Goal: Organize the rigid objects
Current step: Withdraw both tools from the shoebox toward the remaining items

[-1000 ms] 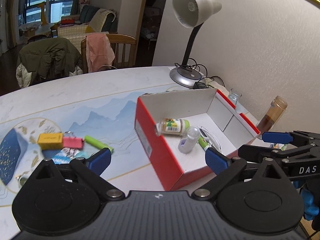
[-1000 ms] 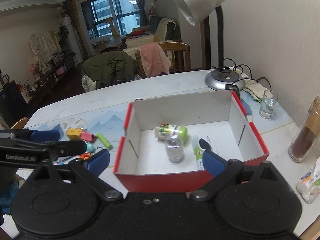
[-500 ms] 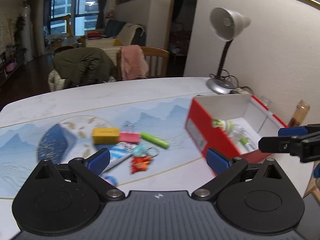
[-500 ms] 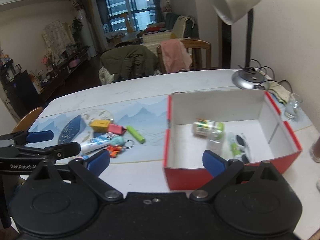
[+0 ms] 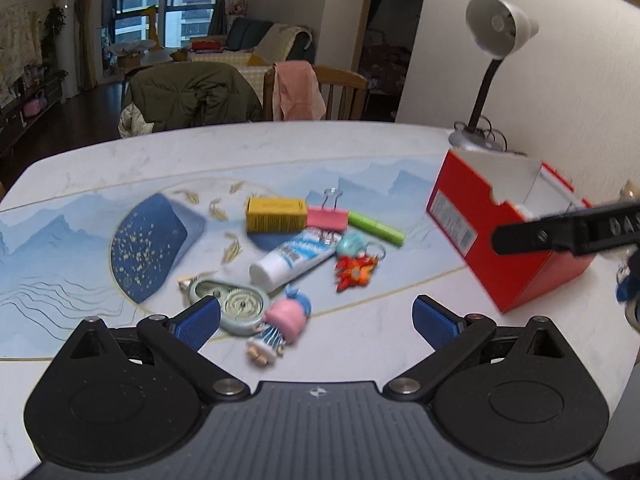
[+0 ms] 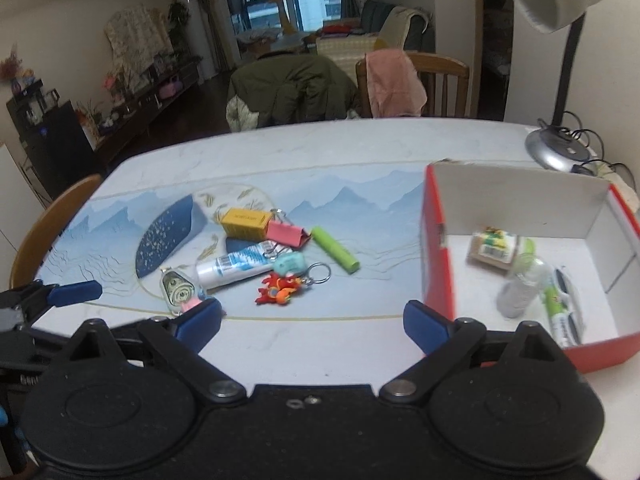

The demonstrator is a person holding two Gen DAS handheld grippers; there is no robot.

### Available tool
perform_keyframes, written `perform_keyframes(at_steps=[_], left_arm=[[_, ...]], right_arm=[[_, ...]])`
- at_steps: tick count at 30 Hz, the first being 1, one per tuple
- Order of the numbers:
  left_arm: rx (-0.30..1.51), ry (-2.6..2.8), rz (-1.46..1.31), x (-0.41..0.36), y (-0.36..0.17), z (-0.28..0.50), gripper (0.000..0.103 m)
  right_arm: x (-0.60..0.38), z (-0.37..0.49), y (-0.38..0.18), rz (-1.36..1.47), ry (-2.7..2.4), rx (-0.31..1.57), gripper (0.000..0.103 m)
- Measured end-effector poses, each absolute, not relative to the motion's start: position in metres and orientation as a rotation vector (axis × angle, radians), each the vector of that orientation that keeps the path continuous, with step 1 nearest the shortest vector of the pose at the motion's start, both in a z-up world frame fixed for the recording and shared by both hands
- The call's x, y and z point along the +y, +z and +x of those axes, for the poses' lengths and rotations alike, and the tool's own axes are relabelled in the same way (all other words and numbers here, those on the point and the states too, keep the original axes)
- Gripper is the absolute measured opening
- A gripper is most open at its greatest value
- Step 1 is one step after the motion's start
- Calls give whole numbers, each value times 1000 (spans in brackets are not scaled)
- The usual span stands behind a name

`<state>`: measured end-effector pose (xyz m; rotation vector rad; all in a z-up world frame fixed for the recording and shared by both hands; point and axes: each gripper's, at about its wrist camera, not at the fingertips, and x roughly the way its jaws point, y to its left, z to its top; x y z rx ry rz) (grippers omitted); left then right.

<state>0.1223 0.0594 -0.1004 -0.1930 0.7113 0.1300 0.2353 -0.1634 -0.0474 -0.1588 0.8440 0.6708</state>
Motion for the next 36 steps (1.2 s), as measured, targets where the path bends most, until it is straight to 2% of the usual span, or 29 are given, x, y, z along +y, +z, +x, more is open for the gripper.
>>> perform_keyframes(at_steps=[7,22,31,33,36], left_arm=[[752,138,-170,70,-131,130,103],[843,184,-218,90,-178,157,101],[856,195,-237,93,-184,163,83],[852,197,-235,92,-183,164,72],[852,192,-232,90,-182,164,62]], right_arm=[[-129,246,-76,-228,707,881,96],[-76,287,-133,-342,734,961,83],[-57,296,-154,-372,745,994,77],[-55,298,-156,-368,744,1001,75],[-52,299,-159,-365,740,1010,73]])
